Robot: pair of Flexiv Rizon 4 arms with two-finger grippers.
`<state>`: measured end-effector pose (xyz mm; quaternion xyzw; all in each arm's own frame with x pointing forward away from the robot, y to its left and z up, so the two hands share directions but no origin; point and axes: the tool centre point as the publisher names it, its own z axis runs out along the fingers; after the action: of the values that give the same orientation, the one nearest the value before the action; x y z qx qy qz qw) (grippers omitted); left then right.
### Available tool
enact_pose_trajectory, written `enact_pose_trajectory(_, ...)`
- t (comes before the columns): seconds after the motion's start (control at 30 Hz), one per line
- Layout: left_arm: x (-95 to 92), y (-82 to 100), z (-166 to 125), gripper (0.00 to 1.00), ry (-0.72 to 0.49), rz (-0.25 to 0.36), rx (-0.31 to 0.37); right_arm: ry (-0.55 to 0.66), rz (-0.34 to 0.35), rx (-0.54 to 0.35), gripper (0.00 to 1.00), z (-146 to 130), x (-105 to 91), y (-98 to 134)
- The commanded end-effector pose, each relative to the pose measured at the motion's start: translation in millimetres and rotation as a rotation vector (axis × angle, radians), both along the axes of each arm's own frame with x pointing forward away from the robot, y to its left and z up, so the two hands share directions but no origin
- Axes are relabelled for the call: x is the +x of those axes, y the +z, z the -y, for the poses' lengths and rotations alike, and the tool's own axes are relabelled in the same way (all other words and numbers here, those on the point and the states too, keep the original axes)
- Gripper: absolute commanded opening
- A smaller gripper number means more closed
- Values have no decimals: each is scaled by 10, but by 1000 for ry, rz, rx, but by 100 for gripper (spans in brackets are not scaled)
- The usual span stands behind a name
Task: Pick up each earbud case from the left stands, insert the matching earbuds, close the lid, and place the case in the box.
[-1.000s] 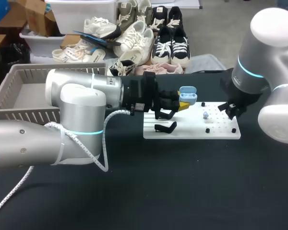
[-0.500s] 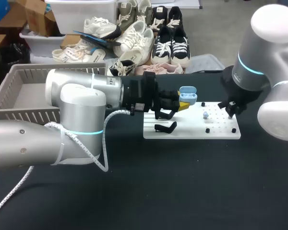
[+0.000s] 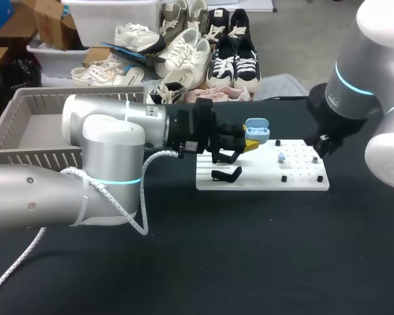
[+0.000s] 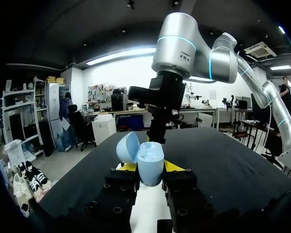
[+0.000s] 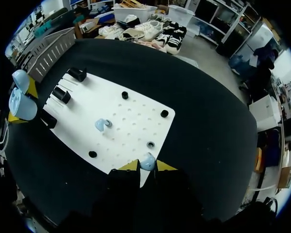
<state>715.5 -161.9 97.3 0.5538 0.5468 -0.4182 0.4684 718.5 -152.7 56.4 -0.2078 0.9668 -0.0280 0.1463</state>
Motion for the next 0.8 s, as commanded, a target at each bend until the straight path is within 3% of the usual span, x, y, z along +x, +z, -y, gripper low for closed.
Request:
enact_pose_trajectory(0.03, -6, -7, 0, 0, 2, 2, -3, -2, 7, -2, 0, 3, -28, 4)
enact_pose_trajectory(0.57, -6, -7, 0, 0, 2, 2, -3, -2, 7, -2, 0, 3, -28, 4)
enact_pose_trajectory(0.8, -6, -7, 0, 0, 2, 2, -3, -272, -26, 34, 0, 34, -161, 50)
